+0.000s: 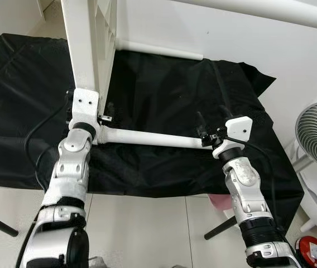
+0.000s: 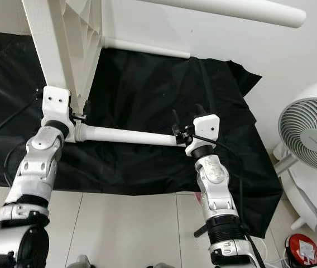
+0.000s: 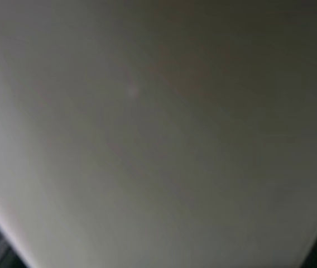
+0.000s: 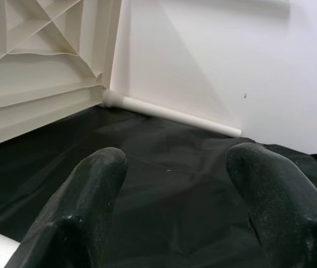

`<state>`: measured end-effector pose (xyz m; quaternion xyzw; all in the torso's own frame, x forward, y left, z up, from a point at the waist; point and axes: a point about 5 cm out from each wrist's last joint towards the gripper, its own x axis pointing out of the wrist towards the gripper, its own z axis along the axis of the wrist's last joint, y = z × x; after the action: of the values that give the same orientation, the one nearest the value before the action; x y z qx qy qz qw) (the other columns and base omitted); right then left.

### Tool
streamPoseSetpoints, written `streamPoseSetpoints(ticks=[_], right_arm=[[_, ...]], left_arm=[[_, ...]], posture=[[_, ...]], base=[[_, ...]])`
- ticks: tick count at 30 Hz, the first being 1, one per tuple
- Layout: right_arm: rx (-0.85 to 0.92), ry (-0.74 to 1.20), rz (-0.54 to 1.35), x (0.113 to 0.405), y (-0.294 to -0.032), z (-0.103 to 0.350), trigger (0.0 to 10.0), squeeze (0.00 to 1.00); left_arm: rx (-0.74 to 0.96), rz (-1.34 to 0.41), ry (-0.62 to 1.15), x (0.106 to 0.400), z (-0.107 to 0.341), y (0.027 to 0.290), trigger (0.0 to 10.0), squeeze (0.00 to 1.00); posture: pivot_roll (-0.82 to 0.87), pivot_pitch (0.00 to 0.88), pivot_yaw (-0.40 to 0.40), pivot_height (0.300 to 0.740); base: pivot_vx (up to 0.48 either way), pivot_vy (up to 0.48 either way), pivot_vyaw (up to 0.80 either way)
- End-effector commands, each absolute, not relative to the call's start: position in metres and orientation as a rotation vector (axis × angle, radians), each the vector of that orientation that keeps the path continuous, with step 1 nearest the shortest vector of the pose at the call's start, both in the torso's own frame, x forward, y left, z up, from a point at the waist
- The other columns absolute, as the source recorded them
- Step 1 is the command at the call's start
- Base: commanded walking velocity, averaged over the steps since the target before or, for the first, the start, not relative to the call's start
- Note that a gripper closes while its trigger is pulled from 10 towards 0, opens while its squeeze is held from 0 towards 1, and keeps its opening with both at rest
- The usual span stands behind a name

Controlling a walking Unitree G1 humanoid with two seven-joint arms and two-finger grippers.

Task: Building children table

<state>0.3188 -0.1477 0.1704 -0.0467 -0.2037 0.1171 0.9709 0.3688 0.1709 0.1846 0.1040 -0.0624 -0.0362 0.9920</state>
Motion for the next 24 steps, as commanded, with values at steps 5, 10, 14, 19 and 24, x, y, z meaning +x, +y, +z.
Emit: streamPoseSetpoints(ticks=[5, 10, 14, 19, 24], right_arm=[[-0.092, -0.416, 0.225, 0.319, -0.148, 0.174, 10.0, 0.00], [-0.092, -0.416, 0.222, 0.320, -0.150, 0.175, 10.0, 0.00], [-0.093, -0.420, 0.211, 0.322, -0.152, 0.178, 10.0, 0.00], [-0.091, -0.422, 0.205, 0.322, -0.153, 0.178, 10.0, 0.00], [-0.090, -0.423, 0.205, 0.322, -0.152, 0.179, 10.0, 0.00]], left_arm=[[0.150, 0.316, -0.176, 0.373, 0.191, 0.189, 10.0, 0.00], [0.138, 0.383, -0.229, 0.373, 0.197, 0.195, 10.0, 0.00], [0.140, 0.515, -0.291, 0.369, 0.203, 0.207, 6.0, 0.00], [0.167, 0.631, -0.356, 0.362, 0.210, 0.216, 0.0, 0.00], [0.227, 0.675, -0.379, 0.359, 0.214, 0.222, 0.0, 0.00]], posture=[[-0.03, 0.083, -0.087, 0.740], [-0.03, 0.083, -0.095, 0.740], [-0.04, 0.083, -0.105, 0.740], [-0.04, 0.084, -0.105, 0.740], [-0.04, 0.085, -0.103, 0.740]], base=[[0.000, 0.000, 0.00], [0.000, 0.000, 0.00], [0.000, 0.000, 0.00], [0.000, 0.000, 0.00], [0.000, 0.000, 0.00]])
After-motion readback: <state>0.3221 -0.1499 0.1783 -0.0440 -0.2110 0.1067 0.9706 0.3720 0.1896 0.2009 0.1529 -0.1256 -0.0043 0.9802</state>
